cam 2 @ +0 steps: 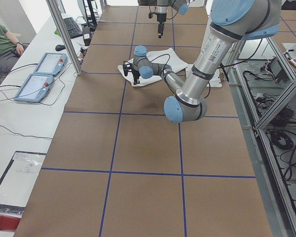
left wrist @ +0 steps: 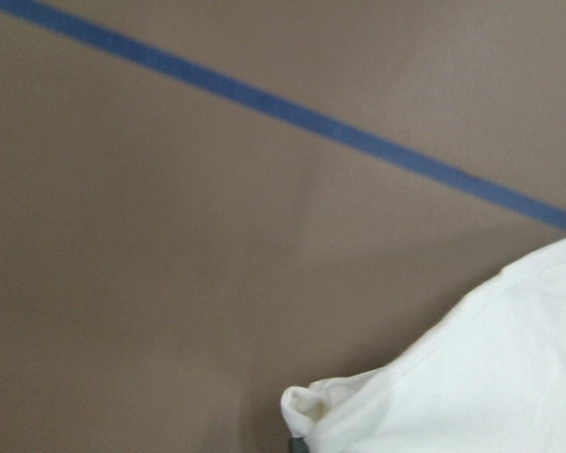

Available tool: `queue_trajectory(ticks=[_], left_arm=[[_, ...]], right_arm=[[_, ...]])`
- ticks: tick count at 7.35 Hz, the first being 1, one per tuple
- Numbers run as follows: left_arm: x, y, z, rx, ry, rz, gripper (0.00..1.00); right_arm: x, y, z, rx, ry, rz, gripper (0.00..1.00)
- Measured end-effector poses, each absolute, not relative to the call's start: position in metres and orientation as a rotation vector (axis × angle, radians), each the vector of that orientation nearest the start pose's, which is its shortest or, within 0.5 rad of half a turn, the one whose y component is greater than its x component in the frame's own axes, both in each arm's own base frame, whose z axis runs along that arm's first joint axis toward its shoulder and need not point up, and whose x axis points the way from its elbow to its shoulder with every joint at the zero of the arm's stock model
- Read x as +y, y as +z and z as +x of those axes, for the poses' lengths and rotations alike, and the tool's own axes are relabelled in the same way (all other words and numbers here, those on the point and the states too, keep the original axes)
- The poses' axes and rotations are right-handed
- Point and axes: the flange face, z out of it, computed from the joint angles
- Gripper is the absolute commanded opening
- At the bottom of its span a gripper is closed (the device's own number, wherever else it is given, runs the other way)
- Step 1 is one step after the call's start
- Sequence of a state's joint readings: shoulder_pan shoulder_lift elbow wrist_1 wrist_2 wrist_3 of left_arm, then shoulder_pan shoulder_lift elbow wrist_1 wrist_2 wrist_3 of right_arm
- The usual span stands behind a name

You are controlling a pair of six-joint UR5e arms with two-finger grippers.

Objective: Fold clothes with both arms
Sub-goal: 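Swing the shirt with the left gripper away from the robot, rotating it upright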

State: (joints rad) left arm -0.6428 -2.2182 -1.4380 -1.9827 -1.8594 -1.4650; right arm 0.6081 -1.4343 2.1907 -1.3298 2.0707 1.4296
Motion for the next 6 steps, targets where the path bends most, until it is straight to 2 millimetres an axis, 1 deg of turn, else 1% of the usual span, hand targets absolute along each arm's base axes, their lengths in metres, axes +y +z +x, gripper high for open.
queue_trajectory(ticks=[1, 2, 3, 4, 6], left_arm=[[-0.556, 0.293, 0.529, 0.976, -0.363, 0.123, 0.00], [-0.584, 0.295, 0.528, 0.979, -0.357, 0.157, 0.00], [-0.608, 0.292, 0.524, 0.978, -0.352, 0.188, 0.00], [-0.625, 0.285, 0.523, 0.991, -0.350, 0.225, 0.00], [-0.648, 0.277, 0.529, 1.028, -0.361, 0.310, 0.00]], right_arm=[[-0.341, 0.278, -0.339, -1.072, 0.176, -0.068, 1.00], [-0.342, 0.278, -0.340, -1.071, 0.179, -0.067, 1.00], [-0.342, 0.278, -0.340, -1.071, 0.181, -0.066, 1.00], [-0.342, 0.279, -0.341, -1.070, 0.182, -0.066, 1.00], [-0.343, 0.279, -0.341, -1.069, 0.185, -0.061, 1.00]])
